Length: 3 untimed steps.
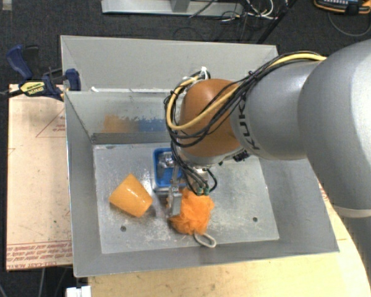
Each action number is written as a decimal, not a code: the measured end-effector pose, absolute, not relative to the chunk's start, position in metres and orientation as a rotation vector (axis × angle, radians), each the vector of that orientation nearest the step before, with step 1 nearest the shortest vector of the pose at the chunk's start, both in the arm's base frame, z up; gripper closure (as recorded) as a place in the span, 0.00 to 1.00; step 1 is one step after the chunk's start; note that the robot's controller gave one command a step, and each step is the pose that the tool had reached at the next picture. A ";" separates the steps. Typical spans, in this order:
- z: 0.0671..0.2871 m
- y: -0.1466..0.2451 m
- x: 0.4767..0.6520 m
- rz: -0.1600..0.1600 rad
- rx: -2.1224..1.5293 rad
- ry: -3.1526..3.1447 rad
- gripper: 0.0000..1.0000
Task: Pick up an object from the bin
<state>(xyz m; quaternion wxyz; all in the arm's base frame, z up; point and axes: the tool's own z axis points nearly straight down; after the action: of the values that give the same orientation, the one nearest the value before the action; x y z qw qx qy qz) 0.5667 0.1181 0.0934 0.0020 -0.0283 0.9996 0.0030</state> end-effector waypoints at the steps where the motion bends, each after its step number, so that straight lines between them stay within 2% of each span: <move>1: 0.067 0.113 0.586 0.005 -0.053 3.140 0.00; 2: 0.069 0.106 0.601 0.010 -0.042 3.136 0.00; 3: 0.069 0.108 0.600 0.009 -0.047 3.135 0.00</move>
Offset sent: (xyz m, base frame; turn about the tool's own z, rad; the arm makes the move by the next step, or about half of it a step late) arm 0.0427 -0.0170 -0.0234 0.0316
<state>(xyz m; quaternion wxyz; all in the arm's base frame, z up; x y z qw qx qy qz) 0.6002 0.1080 0.0687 0.0031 -0.0149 0.9999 0.0028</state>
